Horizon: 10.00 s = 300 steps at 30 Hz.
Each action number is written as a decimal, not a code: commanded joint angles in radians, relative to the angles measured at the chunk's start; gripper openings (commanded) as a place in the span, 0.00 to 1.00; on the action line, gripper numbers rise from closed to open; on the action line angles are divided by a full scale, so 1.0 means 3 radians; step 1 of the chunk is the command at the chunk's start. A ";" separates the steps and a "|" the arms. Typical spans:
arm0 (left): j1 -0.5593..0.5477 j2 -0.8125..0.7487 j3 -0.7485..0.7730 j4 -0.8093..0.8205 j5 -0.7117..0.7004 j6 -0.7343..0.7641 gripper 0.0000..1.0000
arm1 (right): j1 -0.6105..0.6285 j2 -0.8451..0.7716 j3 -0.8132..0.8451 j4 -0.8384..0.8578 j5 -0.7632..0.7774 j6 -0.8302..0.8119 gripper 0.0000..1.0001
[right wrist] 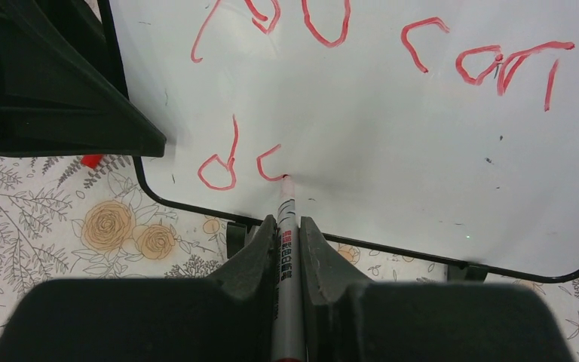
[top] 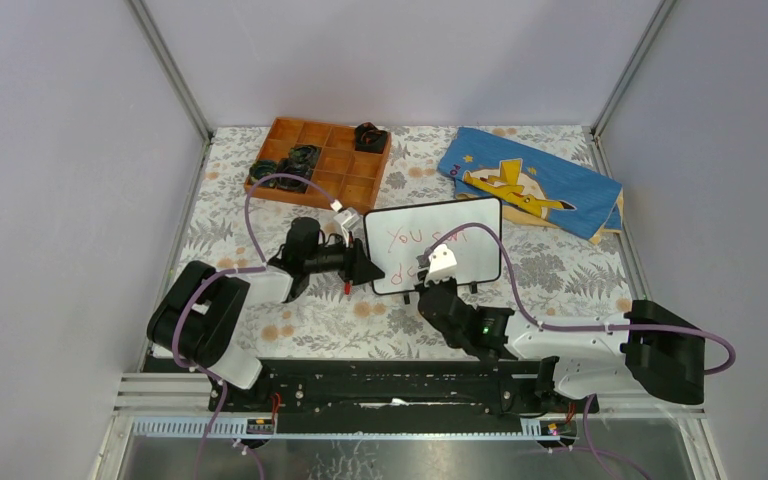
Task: Write a sentence on the whiteboard
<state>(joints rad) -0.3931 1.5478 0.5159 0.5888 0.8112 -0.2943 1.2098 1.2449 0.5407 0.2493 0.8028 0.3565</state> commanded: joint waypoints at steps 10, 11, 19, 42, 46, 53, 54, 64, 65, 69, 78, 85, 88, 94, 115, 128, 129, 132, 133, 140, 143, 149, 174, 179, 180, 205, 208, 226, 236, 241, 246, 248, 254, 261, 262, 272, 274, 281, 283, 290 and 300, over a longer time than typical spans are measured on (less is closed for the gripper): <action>-0.0039 -0.0025 0.0099 -0.0004 -0.0045 0.0112 0.45 | -0.0096 -0.0008 0.0205 0.0158 0.0124 -0.0203 0.00; -0.0039 -0.0022 0.0100 -0.0006 -0.0045 0.0112 0.45 | -0.0098 -0.0004 0.0212 0.0168 0.0119 -0.0214 0.00; -0.0040 -0.0031 0.0101 -0.0006 -0.0042 0.0113 0.45 | -0.0096 0.0070 0.0277 0.0213 0.0093 -0.0268 0.00; -0.0048 -0.0068 0.0093 -0.0037 -0.0096 0.0146 0.45 | -0.0096 -0.0409 0.0050 0.0235 0.0000 -0.0176 0.00; -0.0050 -0.0068 0.0095 -0.0039 -0.0107 0.0154 0.45 | -0.0103 -0.0696 -0.0071 0.0159 0.0128 -0.0247 0.00; -0.0050 -0.0066 0.0101 -0.0047 -0.0108 0.0152 0.45 | -0.0344 -0.0795 -0.0121 -0.0100 -0.0009 -0.0131 0.00; -0.0048 -0.0071 0.0101 -0.0058 -0.0107 0.0157 0.45 | -0.0346 -0.0792 -0.0127 -0.0087 -0.0038 -0.0124 0.00; -0.0060 -0.0046 0.0108 -0.0081 -0.0115 0.0178 0.45 | -0.0350 -0.0685 -0.0143 0.0006 -0.0114 -0.0099 0.00; -0.0060 -0.0044 0.0107 -0.0086 -0.0115 0.0178 0.45 | -0.0350 -0.0674 -0.0144 0.0014 -0.0114 -0.0104 0.00; -0.0063 -0.0042 0.0111 -0.0095 -0.0112 0.0183 0.45 | -0.0373 -0.0641 -0.0143 0.0050 -0.0119 -0.0104 0.00; -0.0070 -0.0040 0.0115 -0.0106 -0.0115 0.0193 0.45 | -0.0430 -0.0567 -0.0151 0.0045 -0.0172 -0.0061 0.00; -0.0075 -0.0036 0.0121 -0.0130 -0.0122 0.0208 0.45 | -0.0434 -0.0553 -0.0197 -0.0022 -0.0192 -0.0004 0.00; -0.0080 -0.0036 0.0121 -0.0131 -0.0117 0.0212 0.45 | -0.0433 -0.0546 -0.0219 -0.0047 -0.0196 0.0020 0.00; -0.0078 -0.0036 0.0121 -0.0137 -0.0122 0.0213 0.45 | -0.0432 -0.0537 -0.0254 -0.0098 -0.0256 0.0095 0.00; -0.0100 -0.0041 0.0126 -0.0163 -0.0145 0.0234 0.45 | -0.0429 -0.0587 -0.0371 -0.0248 -0.0288 0.0231 0.00; -0.0116 -0.0041 0.0121 -0.0178 -0.0162 0.0245 0.44 | -0.0429 -0.0786 -0.0341 -0.0373 -0.0163 0.0167 0.00; -0.0116 -0.0041 0.0121 -0.0178 -0.0158 0.0245 0.45 | -0.0429 -0.0829 -0.0362 -0.0322 -0.0240 0.0132 0.00; -0.0116 -0.0046 0.0125 -0.0178 -0.0160 0.0250 0.45 | -0.0428 -0.1017 -0.0473 -0.0056 -0.0499 -0.0003 0.00; -0.0116 -0.0046 0.0122 -0.0178 -0.0161 0.0250 0.45 | -0.0428 -0.1064 -0.0502 0.0004 -0.0540 -0.0030 0.00; -0.0116 -0.0041 0.0126 -0.0183 -0.0162 0.0255 0.45 | -0.0430 -0.0947 -0.0371 -0.0008 -0.0517 -0.0083 0.00; -0.0121 -0.0050 0.0126 -0.0191 -0.0167 0.0259 0.45 | -0.0428 -0.0873 -0.0329 0.0050 -0.0509 -0.0074 0.00; -0.0131 -0.0056 0.0126 -0.0199 -0.0176 0.0269 0.45 | -0.0428 -0.0739 -0.0252 0.0162 -0.0505 -0.0058 0.00; -0.0147 -0.0051 0.0136 -0.0235 -0.0183 0.0300 0.45 | -0.0449 -0.0509 -0.0173 0.0098 -0.0176 0.0018 0.00; -0.0152 -0.0051 0.0136 -0.0242 -0.0188 0.0305 0.44 | -0.0456 -0.0531 -0.0186 0.0036 -0.0139 0.0048 0.00; -0.0149 -0.0054 0.0136 -0.0244 -0.0192 0.0306 0.44 | -0.0458 -0.0550 -0.0199 0.0027 -0.0123 0.0053 0.00; -0.0172 -0.0056 0.0136 -0.0265 -0.0211 0.0317 0.44 | -0.0459 -0.1061 -0.0253 -0.0041 -0.0175 -0.0101 0.00; -0.0172 -0.0057 0.0137 -0.0268 -0.0209 0.0316 0.41 | -0.0459 -0.1007 -0.0191 -0.0062 -0.0090 -0.0171 0.00; -0.0178 -0.0049 0.0141 -0.0321 -0.0229 0.0370 0.22 | -0.0505 -0.0827 -0.0207 -0.0005 -0.0053 -0.0116 0.00; -0.0183 -0.0041 0.0155 -0.0378 -0.0256 0.0381 0.20 | -0.0515 -0.0831 -0.0256 0.0015 0.0030 -0.0104 0.00; -0.0188 -0.0021 0.0182 -0.0454 -0.0300 0.0398 0.36 | -0.0515 -0.0943 -0.0300 0.0022 0.0012 -0.0124 0.00; -0.0188 -0.0051 0.0170 -0.0440 -0.0338 0.0393 0.39 | -0.0515 -0.1020 -0.0364 0.0035 -0.0047 -0.0125 0.00; -0.0188 -0.0077 0.0154 -0.0418 -0.0352 0.0386 0.39 | -0.0518 -0.1063 -0.0404 0.0059 -0.0077 -0.0126 0.00; -0.0188 -0.0073 0.0149 -0.0413 -0.0357 0.0373 0.39 | -0.0515 -0.1133 -0.0473 0.0142 -0.0174 -0.0144 0.00; -0.0188 -0.0070 0.0152 -0.0418 -0.0352 0.0373 0.38 | -0.0515 -0.1055 -0.0420 0.0248 -0.0204 -0.0180 0.00; -0.0188 -0.0070 0.0149 -0.0423 -0.0353 0.0376 0.38 | -0.0515 -0.1034 -0.0410 0.0259 -0.0194 -0.0189 0.00; -0.0188 -0.0078 0.0153 -0.0436 -0.0358 0.0388 0.36 | -0.0532 -0.0825 -0.0349 0.0220 -0.0094 -0.0142 0.00; -0.0188 -0.0077 0.0156 -0.0439 -0.0361 0.0392 0.36 | -0.0535 -0.0822 -0.0355 0.0205 -0.0088 -0.0131 0.00; -0.0187 -0.0072 0.0162 -0.0444 -0.0357 0.0393 0.35 | -0.0535 -0.0839 -0.0409 0.0081 -0.0133 -0.0038 0.00; -0.0188 -0.0068 0.0162 -0.0444 -0.0362 0.0393 0.35 | -0.0538 -0.0850 -0.0428 0.0041 -0.0147 -0.0007 0.00; -0.0188 -0.0072 0.0159 -0.0450 -0.0367 0.0401 0.35 | -0.0538 -0.0888 -0.0488 -0.0049 -0.0214 0.0071 0.00; -0.0193 -0.0062 0.0167 -0.0465 -0.0372 0.0403 0.35 | -0.0534 -0.0883 -0.0534 -0.0078 -0.0349 0.0121 0.00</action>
<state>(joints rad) -0.4446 1.5433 0.5476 0.4503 0.7136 -0.1978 1.0592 0.9905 0.3870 0.2279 0.7120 0.3721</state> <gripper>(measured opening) 0.349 0.159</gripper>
